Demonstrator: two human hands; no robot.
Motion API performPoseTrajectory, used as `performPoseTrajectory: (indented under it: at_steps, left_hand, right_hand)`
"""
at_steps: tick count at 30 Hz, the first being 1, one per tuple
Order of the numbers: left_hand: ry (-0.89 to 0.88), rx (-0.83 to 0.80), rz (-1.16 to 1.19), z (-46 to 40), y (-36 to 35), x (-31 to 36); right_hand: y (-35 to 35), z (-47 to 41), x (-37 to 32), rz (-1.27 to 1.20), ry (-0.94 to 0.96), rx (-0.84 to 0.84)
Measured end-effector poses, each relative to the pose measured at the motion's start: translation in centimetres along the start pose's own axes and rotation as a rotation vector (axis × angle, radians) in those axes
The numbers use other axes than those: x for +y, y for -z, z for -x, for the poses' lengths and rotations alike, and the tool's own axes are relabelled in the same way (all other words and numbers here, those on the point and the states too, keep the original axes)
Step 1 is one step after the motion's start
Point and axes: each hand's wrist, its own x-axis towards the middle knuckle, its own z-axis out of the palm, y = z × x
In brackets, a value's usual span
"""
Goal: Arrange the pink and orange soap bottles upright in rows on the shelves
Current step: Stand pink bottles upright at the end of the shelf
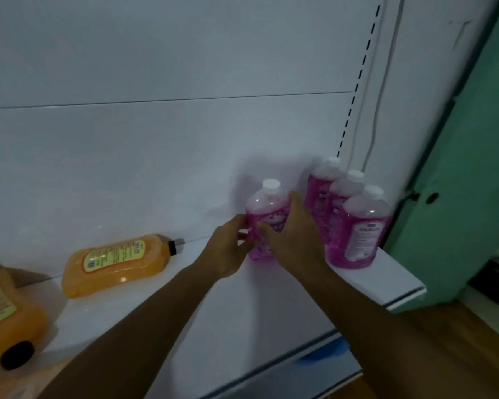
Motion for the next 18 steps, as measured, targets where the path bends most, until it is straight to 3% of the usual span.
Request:
performPoseTrajectory:
  at_steps: [11,18]
  left_hand:
    - [0.013,-0.05,-0.008,-3.4,-3.4,0.1]
    - [0.064,-0.06,-0.176,-1.1,-0.6,0.3]
  right_hand:
    - [1.5,-1.8,2.9,-0.01,0.007,0.058]
    - [-0.1,0.6,-0.4,0.046,0.309,0.222]
